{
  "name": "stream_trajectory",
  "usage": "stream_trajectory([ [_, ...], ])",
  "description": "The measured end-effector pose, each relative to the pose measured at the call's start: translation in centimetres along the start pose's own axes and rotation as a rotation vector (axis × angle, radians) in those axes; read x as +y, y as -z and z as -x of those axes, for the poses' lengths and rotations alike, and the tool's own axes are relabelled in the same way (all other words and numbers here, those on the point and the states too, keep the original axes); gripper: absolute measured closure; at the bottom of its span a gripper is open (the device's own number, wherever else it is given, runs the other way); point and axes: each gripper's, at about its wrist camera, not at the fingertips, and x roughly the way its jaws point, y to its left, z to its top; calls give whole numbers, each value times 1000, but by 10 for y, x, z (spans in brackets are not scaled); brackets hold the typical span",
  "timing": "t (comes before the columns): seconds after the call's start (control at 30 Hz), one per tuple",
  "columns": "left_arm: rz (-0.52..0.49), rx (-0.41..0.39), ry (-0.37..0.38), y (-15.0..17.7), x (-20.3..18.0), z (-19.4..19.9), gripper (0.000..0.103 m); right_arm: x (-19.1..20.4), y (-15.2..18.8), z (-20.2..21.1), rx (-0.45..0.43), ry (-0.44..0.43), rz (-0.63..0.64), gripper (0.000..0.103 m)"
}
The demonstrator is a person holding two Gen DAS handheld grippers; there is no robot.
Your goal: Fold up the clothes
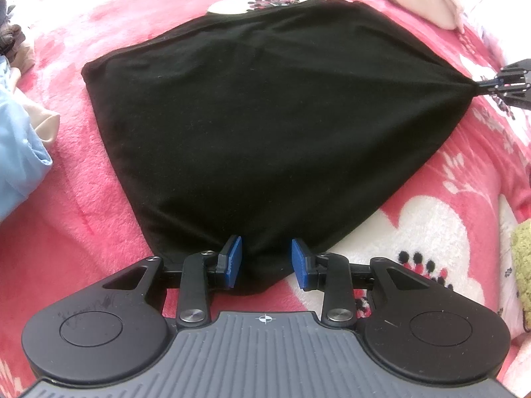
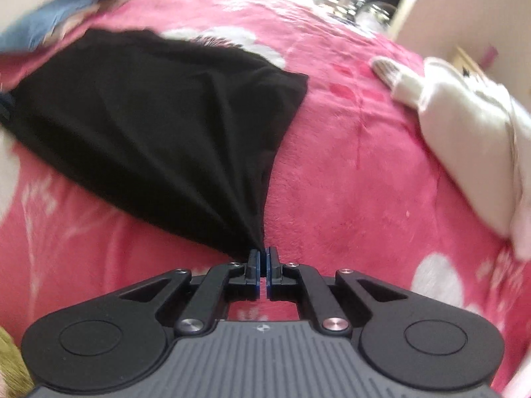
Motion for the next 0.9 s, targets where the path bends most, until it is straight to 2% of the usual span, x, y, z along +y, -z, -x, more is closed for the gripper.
stream_trajectory([
  [0.13,-3,-1,-4,0,-1,0,70,18,5,-9,2,35,144,100],
  [0.23,-4,1,-8,0,-2,0,70,24,9,-11,10,16,165,98],
  [0.37,-2,7,-8,-3,-4,3,70,4,8,0,6,-22,66,91],
  [0.47,3,3,-2,-4,-4,8,70,-26,7,11,8,-56,-75,91],
  [0.57,15,-2,7,-5,-2,15,70,-52,1,18,-44,-63,-221,90],
  [0.67,12,-14,15,-10,-2,20,70,-49,-18,14,-113,-114,-242,88],
  [0.73,2,-25,20,-14,-4,20,70,-33,-35,6,-159,-161,-183,88],
  [0.83,-9,-12,20,-16,-5,10,70,-7,-52,-14,-183,-209,-50,90],
  [0.87,-12,-1,14,-15,-5,6,70,-3,-54,-22,-173,-217,-17,91],
  [0.9,-14,7,8,-13,-5,2,70,-4,-52,-34,-142,-170,23,94],
])
